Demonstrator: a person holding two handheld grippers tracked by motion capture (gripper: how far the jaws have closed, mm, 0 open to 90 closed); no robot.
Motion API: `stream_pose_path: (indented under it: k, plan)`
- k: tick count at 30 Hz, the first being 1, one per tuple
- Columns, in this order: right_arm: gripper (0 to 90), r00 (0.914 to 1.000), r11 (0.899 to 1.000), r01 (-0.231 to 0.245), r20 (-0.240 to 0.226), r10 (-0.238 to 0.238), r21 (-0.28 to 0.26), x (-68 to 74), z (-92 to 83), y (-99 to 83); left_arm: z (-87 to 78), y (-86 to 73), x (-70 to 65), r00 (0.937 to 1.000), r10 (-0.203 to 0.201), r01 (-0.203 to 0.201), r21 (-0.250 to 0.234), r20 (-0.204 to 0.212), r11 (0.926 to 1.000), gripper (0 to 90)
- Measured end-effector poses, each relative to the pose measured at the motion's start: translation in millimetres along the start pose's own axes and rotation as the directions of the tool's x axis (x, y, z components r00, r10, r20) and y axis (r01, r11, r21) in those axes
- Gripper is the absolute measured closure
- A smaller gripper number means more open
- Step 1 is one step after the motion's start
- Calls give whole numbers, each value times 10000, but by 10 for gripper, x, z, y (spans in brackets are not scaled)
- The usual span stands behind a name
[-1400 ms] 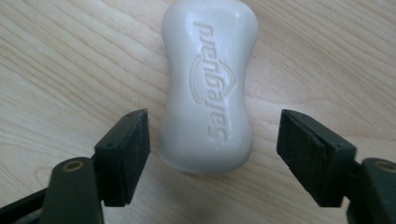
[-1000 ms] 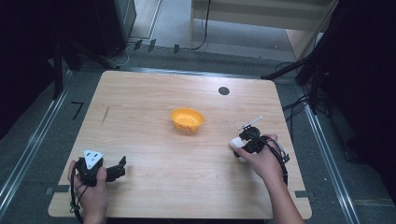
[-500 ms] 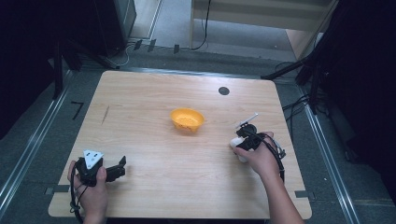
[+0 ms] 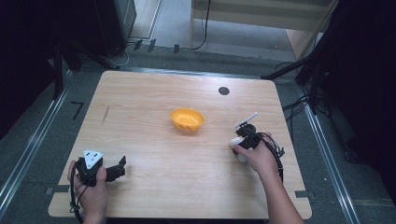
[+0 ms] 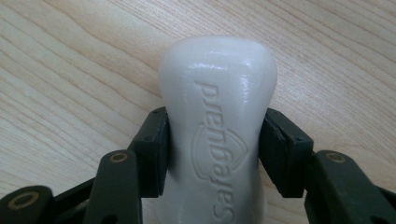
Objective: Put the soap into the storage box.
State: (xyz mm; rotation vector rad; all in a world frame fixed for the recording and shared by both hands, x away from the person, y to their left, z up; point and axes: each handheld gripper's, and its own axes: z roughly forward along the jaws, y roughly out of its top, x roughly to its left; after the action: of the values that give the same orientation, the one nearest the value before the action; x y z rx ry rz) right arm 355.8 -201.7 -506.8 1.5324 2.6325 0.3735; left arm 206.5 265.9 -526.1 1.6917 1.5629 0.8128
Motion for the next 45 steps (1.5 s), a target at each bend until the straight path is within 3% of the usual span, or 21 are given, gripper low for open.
stream_pose_path:
  k: [5, 11, 35, 38, 44, 45]
  plan:
    - [495, 9994, 9996, 265, 228, -265, -2, 32, 5, -6, 0, 0, -1, 10000, 0, 0, 7, -12, 10000, 0]
    - [499, 9994, 9998, 185, 279, -187, 102, 34, 6, 8, -1, 0, -6, 10000, 25, -25, 17, -41, 10000, 0]
    - [508, 9986, 9987, 511, 145, -510, -60, 24, 3, -1, 1, 3, 7, 10000, -53, 53, 18, 7, 10000, 0]
    - [509, 9955, 9957, 928, 176, -928, 29, 30, -1, -6, 2, 4, 10, 9999, -102, 102, 31, 24, 9999, 0]
    - [510, 9926, 9926, 1210, 15, -1210, 45, 51, -22, -3, 1, 4, 18, 9999, -128, 127, 54, 63, 9999, 0]
    - [510, 9891, 9891, 1469, -61, -1469, 31, 67, -35, 10, 1, 4, 18, 9999, -132, 131, 42, 72, 9999, 0]
